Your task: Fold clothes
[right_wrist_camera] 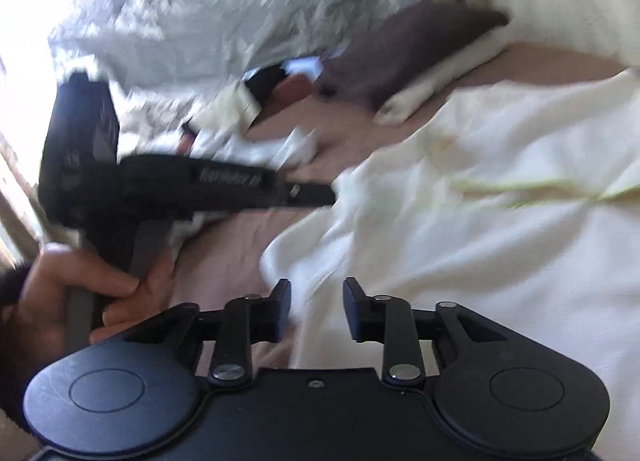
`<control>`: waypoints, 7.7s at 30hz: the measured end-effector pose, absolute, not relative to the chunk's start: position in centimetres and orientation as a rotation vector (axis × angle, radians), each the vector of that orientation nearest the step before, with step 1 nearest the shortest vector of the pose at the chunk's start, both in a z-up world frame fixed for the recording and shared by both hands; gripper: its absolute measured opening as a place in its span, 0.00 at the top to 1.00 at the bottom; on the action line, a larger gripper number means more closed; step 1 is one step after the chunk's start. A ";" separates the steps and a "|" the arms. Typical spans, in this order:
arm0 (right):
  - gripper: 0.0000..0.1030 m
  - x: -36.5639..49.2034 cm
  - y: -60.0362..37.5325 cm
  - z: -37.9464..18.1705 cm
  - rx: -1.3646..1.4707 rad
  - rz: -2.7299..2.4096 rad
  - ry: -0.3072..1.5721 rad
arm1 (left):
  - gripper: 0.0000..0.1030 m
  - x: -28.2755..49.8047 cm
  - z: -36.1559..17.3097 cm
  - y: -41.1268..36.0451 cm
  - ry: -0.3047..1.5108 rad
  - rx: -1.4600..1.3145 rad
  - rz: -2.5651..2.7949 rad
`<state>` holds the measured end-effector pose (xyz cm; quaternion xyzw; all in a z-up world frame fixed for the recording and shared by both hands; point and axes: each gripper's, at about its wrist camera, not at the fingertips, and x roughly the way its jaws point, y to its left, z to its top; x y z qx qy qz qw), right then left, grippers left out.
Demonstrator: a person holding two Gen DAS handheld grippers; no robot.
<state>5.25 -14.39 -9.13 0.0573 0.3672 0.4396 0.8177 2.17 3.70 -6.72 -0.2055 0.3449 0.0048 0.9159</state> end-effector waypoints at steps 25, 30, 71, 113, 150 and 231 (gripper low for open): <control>0.49 14.3 -32.7 -10.4 0.209 0.242 0.776 | 0.79 30.9 -11.6 -0.2 0.818 0.093 -0.048; 0.49 14.8 -32.1 -11.3 0.222 0.274 0.798 | 0.93 28.9 -10.5 -4.3 0.723 0.384 -0.007; 0.46 5.6 -23.5 -7.6 0.069 0.577 0.795 | 0.39 4.5 -7.9 2.4 0.812 -0.294 0.016; 0.94 -1.9 -16.3 -12.7 0.127 0.919 1.107 | 0.39 5.6 -7.7 7.4 0.702 -0.485 -0.061; 0.44 -1.5 -26.7 -14.5 0.275 0.630 0.896 | 0.71 19.4 -7.2 7.3 0.684 -0.241 0.184; 0.81 -9.4 -39.7 0.1 0.446 0.437 0.547 | 0.86 -14.6 4.5 -15.4 0.588 0.233 -0.614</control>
